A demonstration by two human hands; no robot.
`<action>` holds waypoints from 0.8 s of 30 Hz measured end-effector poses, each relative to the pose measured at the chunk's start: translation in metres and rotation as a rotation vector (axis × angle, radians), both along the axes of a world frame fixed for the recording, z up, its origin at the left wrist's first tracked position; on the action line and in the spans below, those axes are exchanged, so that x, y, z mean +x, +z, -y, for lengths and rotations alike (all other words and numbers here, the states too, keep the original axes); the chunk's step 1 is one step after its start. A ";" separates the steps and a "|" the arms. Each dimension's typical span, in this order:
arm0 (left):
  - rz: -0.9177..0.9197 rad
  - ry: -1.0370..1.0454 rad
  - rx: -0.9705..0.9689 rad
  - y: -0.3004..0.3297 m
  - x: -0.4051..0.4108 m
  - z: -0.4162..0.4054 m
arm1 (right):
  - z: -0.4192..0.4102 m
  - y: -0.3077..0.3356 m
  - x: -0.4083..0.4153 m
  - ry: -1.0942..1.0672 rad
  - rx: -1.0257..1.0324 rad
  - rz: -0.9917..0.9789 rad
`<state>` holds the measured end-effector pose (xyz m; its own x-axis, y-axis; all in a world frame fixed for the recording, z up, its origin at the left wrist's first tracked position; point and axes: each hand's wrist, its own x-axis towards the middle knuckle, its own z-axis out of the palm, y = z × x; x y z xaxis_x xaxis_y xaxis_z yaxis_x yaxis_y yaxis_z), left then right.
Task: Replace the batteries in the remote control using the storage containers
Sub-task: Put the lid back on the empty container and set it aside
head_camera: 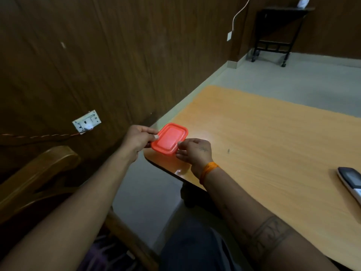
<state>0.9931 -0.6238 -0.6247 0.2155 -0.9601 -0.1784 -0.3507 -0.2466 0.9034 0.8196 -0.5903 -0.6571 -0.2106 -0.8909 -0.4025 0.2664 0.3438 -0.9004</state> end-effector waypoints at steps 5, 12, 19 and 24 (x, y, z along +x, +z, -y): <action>-0.040 0.029 0.029 -0.017 0.023 0.004 | 0.014 -0.011 0.020 0.017 0.045 -0.029; -0.055 0.005 0.011 -0.035 0.033 0.008 | 0.011 -0.027 0.022 0.008 0.001 -0.036; 0.203 0.131 -0.332 -0.016 0.017 -0.021 | -0.015 -0.009 -0.002 0.015 -0.075 -0.159; 0.019 0.001 -0.439 0.012 -0.041 -0.072 | -0.053 0.019 -0.046 0.048 -0.166 -0.186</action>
<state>0.9524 -0.5522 -0.6123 0.2157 -0.9437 0.2506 -0.3680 0.1592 0.9161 0.7739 -0.5375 -0.6383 -0.2234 -0.9523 -0.2079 0.0777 0.1953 -0.9777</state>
